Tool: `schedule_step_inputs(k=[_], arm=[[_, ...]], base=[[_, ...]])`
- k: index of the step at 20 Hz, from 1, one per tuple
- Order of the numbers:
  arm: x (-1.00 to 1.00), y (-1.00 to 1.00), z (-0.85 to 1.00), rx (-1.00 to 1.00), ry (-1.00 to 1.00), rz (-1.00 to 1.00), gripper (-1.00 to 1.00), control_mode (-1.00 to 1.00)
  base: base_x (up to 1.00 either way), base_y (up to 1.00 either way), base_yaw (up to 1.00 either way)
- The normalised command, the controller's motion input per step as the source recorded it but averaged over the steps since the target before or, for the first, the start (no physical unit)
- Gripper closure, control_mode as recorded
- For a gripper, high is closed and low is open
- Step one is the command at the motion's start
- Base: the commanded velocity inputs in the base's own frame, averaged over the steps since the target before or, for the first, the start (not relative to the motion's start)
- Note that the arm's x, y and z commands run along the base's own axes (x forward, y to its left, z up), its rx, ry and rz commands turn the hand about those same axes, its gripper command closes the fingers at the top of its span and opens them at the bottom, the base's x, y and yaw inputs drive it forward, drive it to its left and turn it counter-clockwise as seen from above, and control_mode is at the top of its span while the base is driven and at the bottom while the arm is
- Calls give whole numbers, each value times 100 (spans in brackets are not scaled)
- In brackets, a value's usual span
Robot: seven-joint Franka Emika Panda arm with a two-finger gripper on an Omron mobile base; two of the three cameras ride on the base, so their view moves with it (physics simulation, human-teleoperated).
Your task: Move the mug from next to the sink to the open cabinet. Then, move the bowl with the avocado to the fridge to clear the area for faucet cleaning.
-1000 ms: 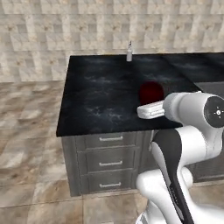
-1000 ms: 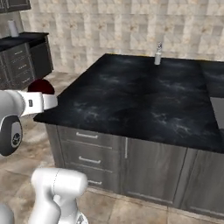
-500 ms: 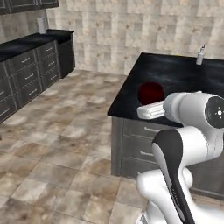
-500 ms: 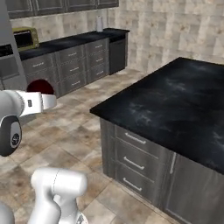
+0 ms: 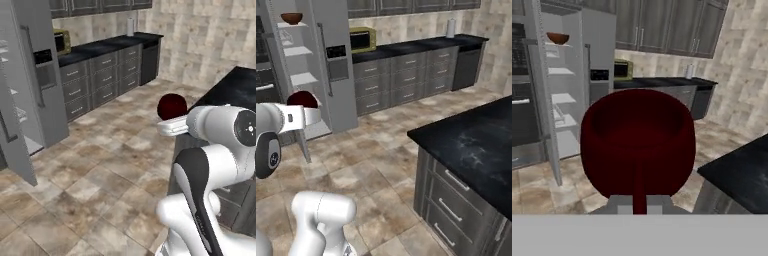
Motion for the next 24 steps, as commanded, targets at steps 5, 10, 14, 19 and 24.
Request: schedule_step_inputs(k=[5,10,14,19,24], arm=[[0,0,0,0,0,0,100,100],[0,0,0,0,0,0,100,100],[0,0,0,0,0,0,100,100],[0,0,0,0,0,0,100,100],[0,0,0,0,0,0,100,100]], base=[[-43,-12,62],[-85,-34,63],[-93,-38,63],[-90,-44,64],[-87,-97,43]])
